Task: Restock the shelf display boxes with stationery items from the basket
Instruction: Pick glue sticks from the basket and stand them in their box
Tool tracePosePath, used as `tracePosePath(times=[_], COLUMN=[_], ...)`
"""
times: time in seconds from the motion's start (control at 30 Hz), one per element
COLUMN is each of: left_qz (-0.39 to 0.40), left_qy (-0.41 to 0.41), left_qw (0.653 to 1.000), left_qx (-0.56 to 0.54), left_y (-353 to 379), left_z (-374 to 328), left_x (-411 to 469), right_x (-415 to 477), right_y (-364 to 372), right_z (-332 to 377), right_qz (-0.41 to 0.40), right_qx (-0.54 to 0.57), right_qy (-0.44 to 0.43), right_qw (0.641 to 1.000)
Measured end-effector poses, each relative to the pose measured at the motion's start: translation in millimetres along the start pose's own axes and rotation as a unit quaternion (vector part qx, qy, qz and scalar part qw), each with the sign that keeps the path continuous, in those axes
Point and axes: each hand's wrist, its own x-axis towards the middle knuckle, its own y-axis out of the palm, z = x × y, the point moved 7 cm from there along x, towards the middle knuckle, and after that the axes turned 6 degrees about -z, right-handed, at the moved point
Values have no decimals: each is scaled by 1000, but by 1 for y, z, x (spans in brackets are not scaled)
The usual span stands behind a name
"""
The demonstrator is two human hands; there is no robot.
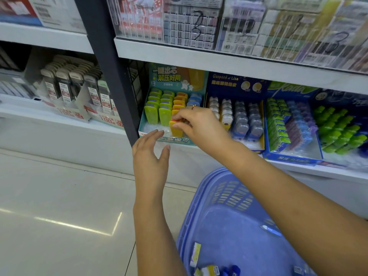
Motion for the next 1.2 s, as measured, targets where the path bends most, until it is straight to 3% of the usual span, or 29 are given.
tracePosePath(times=[0.23,0.67,0.83,1.03,1.2], left_qz=[7,34,36,33,43], left_qy=[-12,-17,-22,-20,-11], left_qw=[999,998,997,998,998], left_qx=[-41,-56,-58,-55,-55], left_y=[1,7,6,8,8], left_z=[2,1,2,3,1], left_x=[-1,2,2,2,2], right_x=[-13,-12,-1,-4,-2], right_y=[-6,-7,-14,-4,8], right_z=[2,6,-11,-3,-1], right_qz=[-79,-7,-37,-23,-5], right_qx=[17,43,78,41,12], right_qy=[-17,-79,-3,-46,-34], right_qw=[997,996,996,998,999])
